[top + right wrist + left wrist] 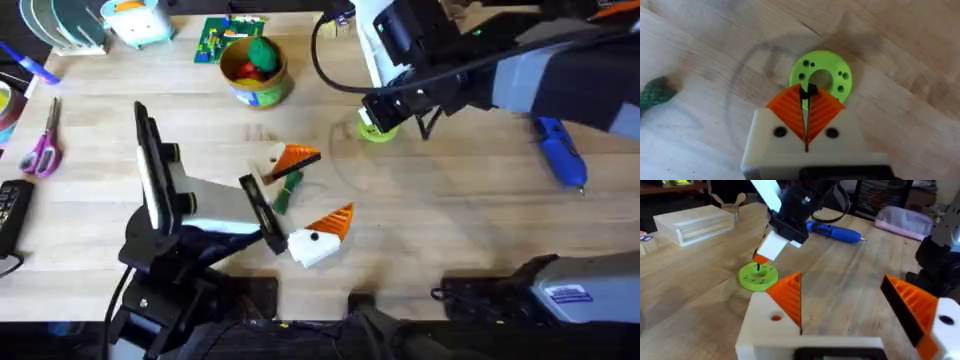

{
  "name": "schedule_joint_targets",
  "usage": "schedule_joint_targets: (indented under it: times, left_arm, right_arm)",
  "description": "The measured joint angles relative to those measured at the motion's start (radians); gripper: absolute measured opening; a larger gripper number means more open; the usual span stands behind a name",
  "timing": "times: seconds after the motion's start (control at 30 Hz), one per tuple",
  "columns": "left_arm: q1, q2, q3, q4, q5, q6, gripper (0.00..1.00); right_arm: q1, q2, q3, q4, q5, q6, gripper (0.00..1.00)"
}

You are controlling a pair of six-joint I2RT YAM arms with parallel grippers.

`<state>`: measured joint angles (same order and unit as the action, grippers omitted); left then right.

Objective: Pick up the gripper from the table and insert it into the empty holder that is missing its gripper. Then pick up a screw, insert it into the mounting hole, and use the screwdriver to tighten it. Finally, clean up the table by picking up the vegetable and placing it into the bucket.

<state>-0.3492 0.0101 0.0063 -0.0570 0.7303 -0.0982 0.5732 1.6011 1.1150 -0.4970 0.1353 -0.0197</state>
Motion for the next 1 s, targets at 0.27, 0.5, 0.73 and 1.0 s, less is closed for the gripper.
schedule_joint_targets:
  times: [0.27,0.5,0.73,1.0]
  left_arm:
    - [0.000,0.000,0.000,0.000,0.001,0.000,0.993]
    - [0.000,0.000,0.000,0.000,0.003,0.000,0.993]
    - [0.000,0.000,0.000,0.000,0.003,0.000,0.993]
    - [0.000,0.000,0.000,0.000,0.003,0.000,0.993]
  right_arm:
    - [0.006,-0.003,0.253,-0.297,-0.096,-0.004,0.007]
    - [0.090,-0.004,0.516,-0.506,-0.160,-0.044,0.007]
    - [0.248,-0.009,0.601,-0.525,-0.179,-0.068,0.007]
    - [0.395,-0.005,0.601,-0.527,-0.182,-0.072,0.007]
